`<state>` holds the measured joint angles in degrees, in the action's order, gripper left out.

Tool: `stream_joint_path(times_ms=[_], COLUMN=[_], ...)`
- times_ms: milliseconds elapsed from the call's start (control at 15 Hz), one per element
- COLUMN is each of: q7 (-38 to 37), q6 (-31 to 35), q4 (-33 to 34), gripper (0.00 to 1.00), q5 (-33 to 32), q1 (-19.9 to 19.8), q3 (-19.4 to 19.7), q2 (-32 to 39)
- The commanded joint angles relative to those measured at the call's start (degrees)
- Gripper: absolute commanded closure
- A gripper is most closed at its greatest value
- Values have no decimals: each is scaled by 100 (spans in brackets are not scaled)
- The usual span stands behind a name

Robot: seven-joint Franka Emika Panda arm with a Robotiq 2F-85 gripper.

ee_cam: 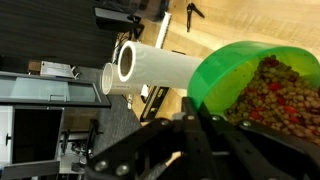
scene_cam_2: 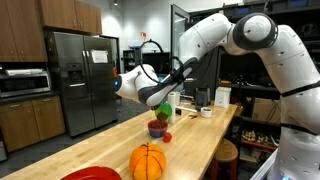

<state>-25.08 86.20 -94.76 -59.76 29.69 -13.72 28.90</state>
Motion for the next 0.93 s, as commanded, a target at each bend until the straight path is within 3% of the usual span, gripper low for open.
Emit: stream_joint_path(times_ms=[0,867], q7=[210,306], q6=[-205,-598], q4=[268,594], gripper=[99,99], q5=[-187,-445], q1=[41,279], q3=[-22,-7], q2=[140,495])
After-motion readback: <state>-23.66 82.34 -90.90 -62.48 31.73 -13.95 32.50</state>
